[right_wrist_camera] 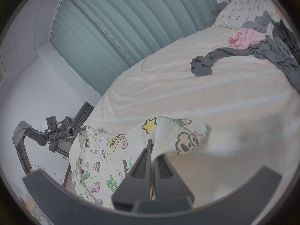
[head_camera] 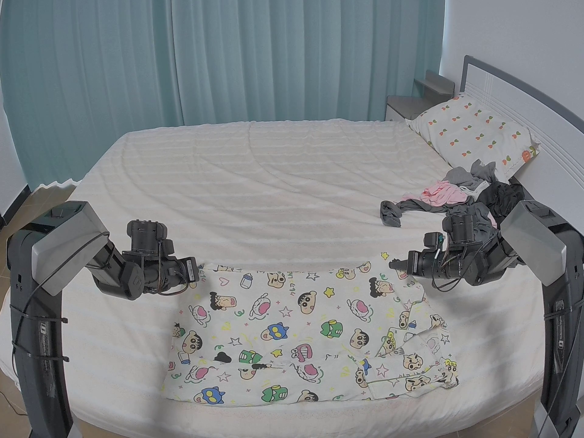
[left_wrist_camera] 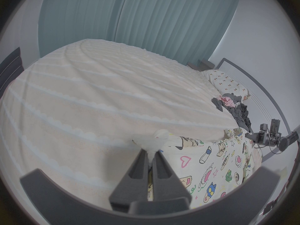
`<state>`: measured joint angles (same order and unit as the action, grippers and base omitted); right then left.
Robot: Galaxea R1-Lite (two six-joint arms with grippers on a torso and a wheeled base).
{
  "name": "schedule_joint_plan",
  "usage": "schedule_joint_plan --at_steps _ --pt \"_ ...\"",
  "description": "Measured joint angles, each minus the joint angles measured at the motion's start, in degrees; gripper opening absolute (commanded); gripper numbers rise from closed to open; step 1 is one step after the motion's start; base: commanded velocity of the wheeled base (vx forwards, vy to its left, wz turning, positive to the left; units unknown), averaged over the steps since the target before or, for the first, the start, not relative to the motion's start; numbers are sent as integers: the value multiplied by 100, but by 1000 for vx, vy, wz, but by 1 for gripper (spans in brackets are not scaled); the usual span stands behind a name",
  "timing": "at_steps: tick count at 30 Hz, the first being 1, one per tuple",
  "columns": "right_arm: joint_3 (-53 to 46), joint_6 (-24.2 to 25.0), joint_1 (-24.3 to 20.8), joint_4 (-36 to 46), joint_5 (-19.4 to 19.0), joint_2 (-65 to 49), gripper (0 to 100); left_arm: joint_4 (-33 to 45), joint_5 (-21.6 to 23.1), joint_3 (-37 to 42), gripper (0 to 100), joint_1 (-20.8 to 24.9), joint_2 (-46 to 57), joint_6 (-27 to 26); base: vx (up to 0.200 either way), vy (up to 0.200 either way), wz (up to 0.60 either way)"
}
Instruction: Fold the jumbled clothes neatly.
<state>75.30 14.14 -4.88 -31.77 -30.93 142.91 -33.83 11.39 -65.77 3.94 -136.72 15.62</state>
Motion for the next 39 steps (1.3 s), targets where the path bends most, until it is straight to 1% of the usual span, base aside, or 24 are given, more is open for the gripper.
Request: schedule_joint_plan --at_steps 8,13,19,23,32,35,39 --pt "-265 -21 22 -57 -87 -182 0 -5 -9 89 0 -13 144 -18 0 0 0" --pt "-692 -51 30 -380 -229 -357 0 -16 -4 307 0 -9 260 -49 0 0 0" --pt "-1368 -79 30 -896 -317 -592 0 -24 33 813 0 11 505 -73 0 0 0" --pt "-1877 -163 24 -1204 -345 -749 0 -227 49 1246 0 16 679 -111 0 0 0" --pt "-3266 -994 -13 -1686 -288 -1006 0 -1319 62 2616 0 50 880 -163 0 0 0" --pt "-3625 -1295 -24 -1731 -196 -1054 0 -1721 68 3121 0 105 894 -174 0 0 0" --pt "-3995 -1648 -41 -1764 17 -1072 0 -2427 82 3713 0 173 836 -254 0 0 0"
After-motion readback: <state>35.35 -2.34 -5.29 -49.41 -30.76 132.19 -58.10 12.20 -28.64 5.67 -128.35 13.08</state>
